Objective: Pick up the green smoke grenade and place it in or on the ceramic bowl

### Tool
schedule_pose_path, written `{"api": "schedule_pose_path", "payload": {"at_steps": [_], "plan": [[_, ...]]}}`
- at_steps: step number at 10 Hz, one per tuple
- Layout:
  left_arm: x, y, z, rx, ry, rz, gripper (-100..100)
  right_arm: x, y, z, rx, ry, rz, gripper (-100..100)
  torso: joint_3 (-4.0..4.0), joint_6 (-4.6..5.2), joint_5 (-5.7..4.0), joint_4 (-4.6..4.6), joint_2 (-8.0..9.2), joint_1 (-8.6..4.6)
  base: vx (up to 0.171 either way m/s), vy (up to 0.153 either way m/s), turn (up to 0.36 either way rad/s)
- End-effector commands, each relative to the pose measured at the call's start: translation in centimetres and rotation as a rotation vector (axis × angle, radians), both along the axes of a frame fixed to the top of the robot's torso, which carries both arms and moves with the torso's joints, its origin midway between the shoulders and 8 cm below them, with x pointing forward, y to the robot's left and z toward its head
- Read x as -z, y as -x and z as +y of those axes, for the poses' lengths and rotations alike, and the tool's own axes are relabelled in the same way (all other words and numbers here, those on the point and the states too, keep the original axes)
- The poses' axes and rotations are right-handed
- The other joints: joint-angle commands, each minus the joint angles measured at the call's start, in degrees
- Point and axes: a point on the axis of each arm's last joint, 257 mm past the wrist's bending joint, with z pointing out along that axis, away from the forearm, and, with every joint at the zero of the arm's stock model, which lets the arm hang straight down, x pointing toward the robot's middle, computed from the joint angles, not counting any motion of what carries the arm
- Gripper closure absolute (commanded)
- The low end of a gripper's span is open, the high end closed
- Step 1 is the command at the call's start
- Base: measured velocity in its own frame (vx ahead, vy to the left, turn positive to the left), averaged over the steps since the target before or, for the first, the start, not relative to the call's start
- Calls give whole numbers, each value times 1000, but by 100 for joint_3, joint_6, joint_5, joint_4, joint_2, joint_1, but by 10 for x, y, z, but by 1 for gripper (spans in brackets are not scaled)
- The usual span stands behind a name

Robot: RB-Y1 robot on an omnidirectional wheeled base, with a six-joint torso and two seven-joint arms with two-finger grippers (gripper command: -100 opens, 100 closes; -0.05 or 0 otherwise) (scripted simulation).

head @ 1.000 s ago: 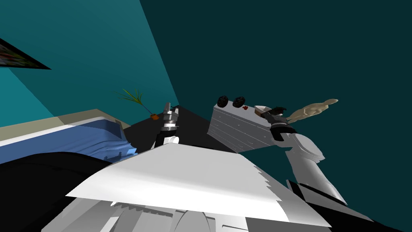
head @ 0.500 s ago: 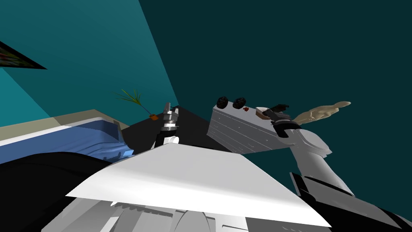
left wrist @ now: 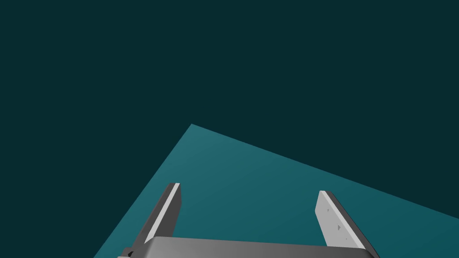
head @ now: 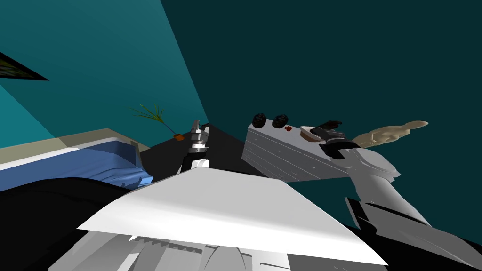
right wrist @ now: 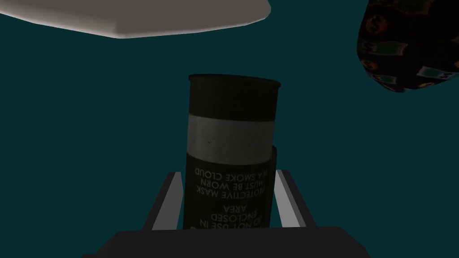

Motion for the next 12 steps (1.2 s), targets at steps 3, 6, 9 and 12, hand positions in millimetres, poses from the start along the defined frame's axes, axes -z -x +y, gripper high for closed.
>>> {"api": "schedule_pose_path", "payload": {"at_steps": [3, 6, 9, 12], "plan": [[0, 0, 0, 0, 0, 0, 0, 0, 2, -19, 18, 5, 34, 100, 2, 3, 1, 2, 2, 1, 72, -53, 15], [0, 0, 0, 0, 0, 0, 0, -4, 5, -37, 35, 17, 70, 100, 7, 3, 1, 4, 11, 8, 64, -50, 18], [0, 0, 0, 0, 0, 0, 0, -7, 11, -53, 53, 25, 104, 100, 7, 3, 4, 5, 9, 11, 79, -56, 24], [0, 0, 0, 0, 0, 0, 0, -9, 19, -71, 74, 34, 143, 100, 11, 4, 9, 9, 15, 13, 70, -58, 31]]}}
